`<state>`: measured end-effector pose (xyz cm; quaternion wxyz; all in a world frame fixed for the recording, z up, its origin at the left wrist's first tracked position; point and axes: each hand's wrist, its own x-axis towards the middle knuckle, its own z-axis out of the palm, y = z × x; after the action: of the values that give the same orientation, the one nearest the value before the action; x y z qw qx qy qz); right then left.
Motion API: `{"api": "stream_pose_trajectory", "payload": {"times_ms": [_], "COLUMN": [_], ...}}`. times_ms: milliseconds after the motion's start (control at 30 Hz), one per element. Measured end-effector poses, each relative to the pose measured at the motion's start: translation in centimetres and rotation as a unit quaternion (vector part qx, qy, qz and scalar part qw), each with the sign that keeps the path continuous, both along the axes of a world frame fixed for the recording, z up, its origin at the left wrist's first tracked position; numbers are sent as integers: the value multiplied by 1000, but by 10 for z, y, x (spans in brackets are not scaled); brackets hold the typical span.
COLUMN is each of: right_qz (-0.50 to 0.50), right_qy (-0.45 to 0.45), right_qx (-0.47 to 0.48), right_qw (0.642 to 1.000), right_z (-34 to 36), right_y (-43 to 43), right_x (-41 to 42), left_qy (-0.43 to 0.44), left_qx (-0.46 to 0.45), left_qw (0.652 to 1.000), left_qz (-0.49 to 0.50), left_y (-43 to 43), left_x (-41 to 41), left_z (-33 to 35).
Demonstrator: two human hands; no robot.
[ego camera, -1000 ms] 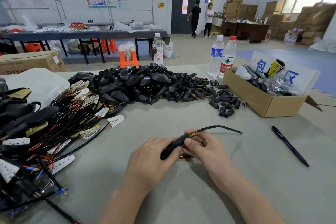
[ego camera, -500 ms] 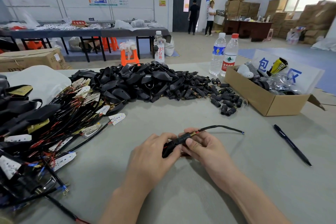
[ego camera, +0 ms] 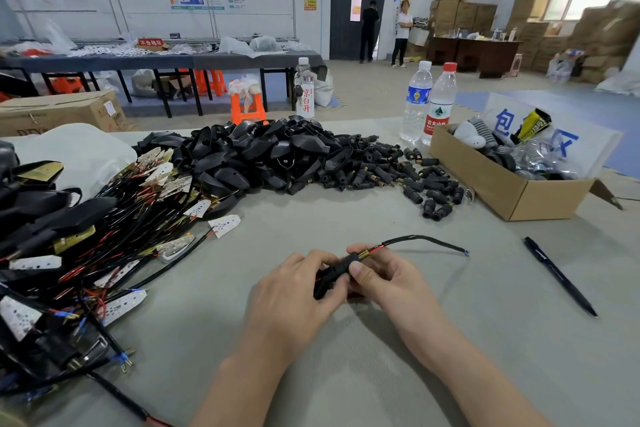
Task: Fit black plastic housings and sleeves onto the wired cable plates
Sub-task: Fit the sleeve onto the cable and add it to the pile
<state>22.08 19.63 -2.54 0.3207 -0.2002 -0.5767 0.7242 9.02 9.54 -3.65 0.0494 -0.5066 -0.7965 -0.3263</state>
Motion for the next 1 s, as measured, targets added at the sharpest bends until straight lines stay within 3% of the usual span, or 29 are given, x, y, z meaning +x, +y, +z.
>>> {"api": "stream_pose_trajectory", "payload": {"times_ms": [367,633,1000], "right_qz": [-15,3,29], "right_qy": [-7,-12,-26], "right_qx": [-17,-33,-7], "right_qw": [1000,999,999], "right_z": [-2,-1,9], "right_y": [3,0,-5], "right_x": [0,-1,4], "left_qy": [48,13,33], "left_qx": [2,5,21], "left_qw": [999,1000,999], "left_qz": [-6,-8,-16], "left_y": [1,-1,0], "left_x": [-1,3,1], "left_z": [0,2,0]}}
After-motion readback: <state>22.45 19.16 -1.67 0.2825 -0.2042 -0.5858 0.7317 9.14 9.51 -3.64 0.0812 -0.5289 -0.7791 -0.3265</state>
